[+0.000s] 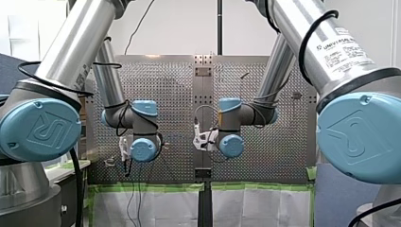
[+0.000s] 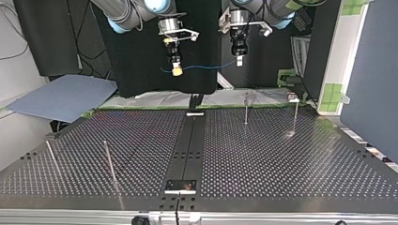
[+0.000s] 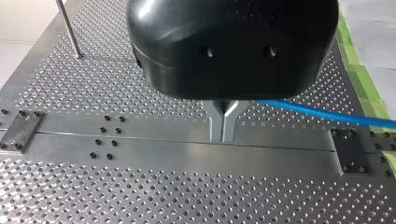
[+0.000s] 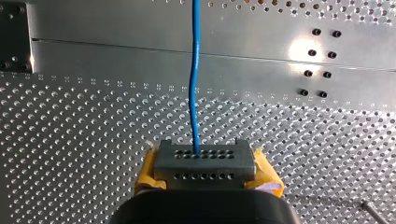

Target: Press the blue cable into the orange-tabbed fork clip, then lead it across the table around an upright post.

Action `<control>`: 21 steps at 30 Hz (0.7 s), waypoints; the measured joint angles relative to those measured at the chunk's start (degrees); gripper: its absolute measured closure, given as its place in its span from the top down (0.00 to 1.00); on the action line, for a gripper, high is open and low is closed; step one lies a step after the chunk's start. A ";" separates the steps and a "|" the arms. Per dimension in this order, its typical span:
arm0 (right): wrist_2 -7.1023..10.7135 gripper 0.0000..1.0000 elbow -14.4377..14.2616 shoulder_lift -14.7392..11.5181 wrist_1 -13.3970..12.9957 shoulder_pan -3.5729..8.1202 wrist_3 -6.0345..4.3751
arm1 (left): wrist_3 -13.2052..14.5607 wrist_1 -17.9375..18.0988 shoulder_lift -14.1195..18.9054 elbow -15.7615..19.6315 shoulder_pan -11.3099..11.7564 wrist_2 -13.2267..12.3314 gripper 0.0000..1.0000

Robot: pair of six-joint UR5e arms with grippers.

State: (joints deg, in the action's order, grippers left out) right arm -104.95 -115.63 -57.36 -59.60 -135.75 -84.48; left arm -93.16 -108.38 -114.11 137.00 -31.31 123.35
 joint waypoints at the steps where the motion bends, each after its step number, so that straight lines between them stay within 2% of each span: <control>1: 0.00 0.00 0.00 0.00 0.00 0.00 0.00 | 0.00 0.00 0.00 0.00 0.00 0.00 0.00; 21: 0.00 0.00 0.00 0.00 0.00 0.00 0.00 | 0.00 0.00 0.00 0.00 0.00 0.00 0.00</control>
